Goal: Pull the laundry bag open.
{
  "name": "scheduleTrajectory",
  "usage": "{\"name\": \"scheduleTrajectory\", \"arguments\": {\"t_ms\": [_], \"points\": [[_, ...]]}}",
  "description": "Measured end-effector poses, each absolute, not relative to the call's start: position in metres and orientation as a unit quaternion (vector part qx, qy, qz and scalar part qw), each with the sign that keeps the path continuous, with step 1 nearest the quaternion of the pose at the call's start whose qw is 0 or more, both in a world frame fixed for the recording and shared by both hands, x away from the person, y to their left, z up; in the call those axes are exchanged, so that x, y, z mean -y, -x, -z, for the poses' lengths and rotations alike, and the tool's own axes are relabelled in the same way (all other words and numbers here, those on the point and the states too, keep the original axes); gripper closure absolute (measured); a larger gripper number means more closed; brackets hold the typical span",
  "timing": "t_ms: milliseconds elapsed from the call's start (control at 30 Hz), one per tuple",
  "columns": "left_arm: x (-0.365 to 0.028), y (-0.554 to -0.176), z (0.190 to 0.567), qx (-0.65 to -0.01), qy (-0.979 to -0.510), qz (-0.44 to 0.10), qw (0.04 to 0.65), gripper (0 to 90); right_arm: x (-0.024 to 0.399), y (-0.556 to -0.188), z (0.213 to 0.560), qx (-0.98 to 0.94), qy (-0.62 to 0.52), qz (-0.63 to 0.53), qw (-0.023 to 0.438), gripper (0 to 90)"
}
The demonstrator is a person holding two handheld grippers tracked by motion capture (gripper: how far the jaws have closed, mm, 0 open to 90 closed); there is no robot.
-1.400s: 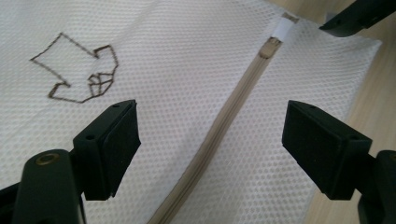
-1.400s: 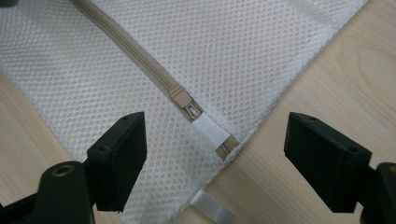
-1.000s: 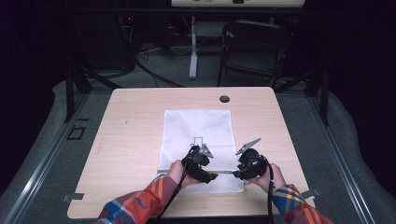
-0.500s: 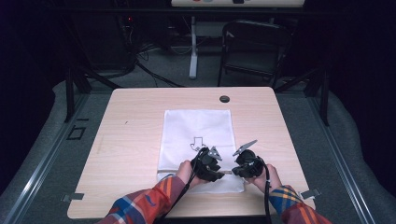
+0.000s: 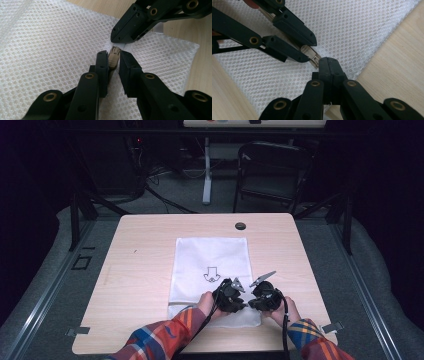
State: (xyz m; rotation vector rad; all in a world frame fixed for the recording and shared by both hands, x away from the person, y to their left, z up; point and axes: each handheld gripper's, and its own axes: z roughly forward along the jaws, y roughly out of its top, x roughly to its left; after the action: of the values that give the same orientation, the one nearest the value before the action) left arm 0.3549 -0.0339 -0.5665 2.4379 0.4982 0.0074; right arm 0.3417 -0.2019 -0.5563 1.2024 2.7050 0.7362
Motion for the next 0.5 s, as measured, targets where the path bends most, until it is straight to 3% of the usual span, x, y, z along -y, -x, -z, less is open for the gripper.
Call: {"name": "scheduleTrajectory", "arguments": {"t_ms": [500], "points": [[0.0324, -0.3539, 0.5659, -0.188, -0.927, -0.005, 0.325, 81.1, 0.2020, -0.3403, 0.5571, -0.883, -0.399, -0.241, 0.053, 90.0]]}}
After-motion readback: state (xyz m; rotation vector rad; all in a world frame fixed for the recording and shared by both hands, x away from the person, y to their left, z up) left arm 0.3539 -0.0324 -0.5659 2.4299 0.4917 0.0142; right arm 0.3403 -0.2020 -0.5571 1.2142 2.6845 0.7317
